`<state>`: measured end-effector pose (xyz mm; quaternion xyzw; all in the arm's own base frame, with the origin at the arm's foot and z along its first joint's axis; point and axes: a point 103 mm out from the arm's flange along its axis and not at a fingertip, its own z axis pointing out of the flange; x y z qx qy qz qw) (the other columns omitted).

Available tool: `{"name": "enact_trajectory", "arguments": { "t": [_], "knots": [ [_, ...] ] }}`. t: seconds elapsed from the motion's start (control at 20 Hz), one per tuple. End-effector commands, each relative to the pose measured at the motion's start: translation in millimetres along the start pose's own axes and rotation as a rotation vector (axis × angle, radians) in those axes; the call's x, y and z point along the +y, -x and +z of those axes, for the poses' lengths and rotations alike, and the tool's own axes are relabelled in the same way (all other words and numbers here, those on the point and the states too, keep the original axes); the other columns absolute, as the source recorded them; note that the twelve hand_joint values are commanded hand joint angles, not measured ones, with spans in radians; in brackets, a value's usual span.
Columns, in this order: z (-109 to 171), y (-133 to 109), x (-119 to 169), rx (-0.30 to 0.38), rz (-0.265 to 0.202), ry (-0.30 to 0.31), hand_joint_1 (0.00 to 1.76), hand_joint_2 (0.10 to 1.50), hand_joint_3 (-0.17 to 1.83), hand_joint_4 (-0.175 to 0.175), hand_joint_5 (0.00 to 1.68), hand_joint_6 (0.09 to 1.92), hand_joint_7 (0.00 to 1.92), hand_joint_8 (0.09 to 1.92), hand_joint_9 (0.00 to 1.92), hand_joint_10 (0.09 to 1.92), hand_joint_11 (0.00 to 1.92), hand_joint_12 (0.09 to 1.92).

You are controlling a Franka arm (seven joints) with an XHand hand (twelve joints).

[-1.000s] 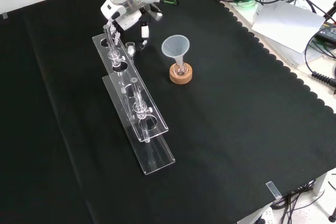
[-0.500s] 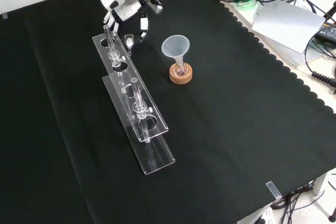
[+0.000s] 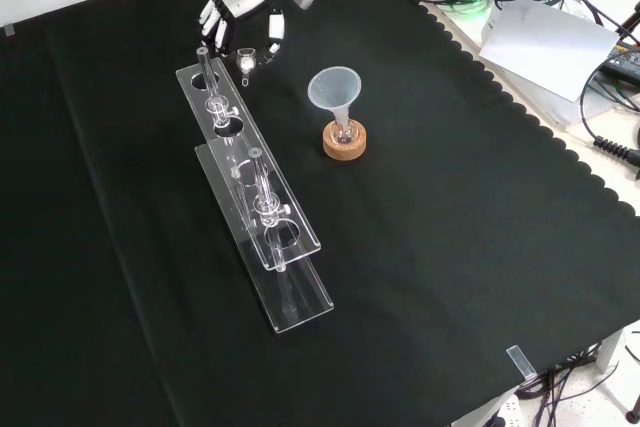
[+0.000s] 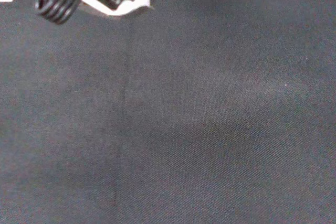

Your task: Pick up the weighing funnel.

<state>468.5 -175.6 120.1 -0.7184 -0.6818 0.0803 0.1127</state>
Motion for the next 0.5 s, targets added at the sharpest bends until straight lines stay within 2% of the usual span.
{"name": "enact_trajectory", "arguments": {
  "t": [0.05, 0.5],
  "knots": [
    [-13, -5, -20, -0.031, -0.002, 0.006, 1.1, 0.69, 0.68, 0.175, 1.17, 0.87, 0.44, 0.65, 0.74, 0.53, 0.47, 1.28],
    [-33, -20, -44, -0.093, 0.001, -0.025, 1.1, 0.69, 0.68, 0.175, 1.17, 0.86, 0.42, 0.64, 0.73, 0.53, 0.46, 1.28]
  ]
}}
